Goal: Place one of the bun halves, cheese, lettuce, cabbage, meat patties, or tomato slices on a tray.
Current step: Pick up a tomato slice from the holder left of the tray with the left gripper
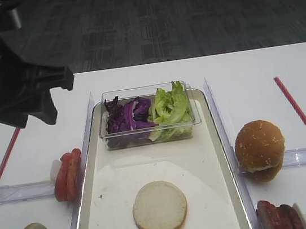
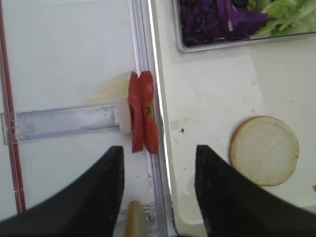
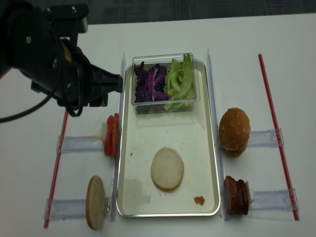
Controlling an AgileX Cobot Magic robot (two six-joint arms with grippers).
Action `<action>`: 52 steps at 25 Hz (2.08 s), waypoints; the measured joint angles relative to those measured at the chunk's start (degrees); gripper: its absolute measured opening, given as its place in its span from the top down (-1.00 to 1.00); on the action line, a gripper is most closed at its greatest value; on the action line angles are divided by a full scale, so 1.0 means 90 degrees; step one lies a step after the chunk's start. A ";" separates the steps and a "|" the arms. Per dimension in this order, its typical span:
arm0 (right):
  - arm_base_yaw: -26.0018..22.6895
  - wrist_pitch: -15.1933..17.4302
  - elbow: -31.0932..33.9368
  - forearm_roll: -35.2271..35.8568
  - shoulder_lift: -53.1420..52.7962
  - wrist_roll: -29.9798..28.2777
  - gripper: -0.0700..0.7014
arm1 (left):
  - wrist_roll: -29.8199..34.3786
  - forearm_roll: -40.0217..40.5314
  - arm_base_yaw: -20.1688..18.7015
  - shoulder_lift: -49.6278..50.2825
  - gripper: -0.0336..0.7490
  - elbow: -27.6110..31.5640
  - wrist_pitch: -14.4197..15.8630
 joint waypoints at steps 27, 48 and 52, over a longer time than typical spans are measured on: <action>0.0000 0.0000 0.0000 0.0000 0.0000 0.0011 -0.35 | -0.0039 -0.0401 -0.0099 0.1811 0.10 -0.0178 -0.0370; 0.0000 0.0000 0.0000 0.0000 0.0000 0.0011 -0.35 | -0.0039 -0.0426 0.0030 0.2442 0.10 -0.0297 -0.0599; 0.0000 0.0000 0.0000 0.0000 0.0000 0.0011 -0.35 | -0.0039 -0.0430 0.0045 0.2442 0.10 -0.0297 -0.0599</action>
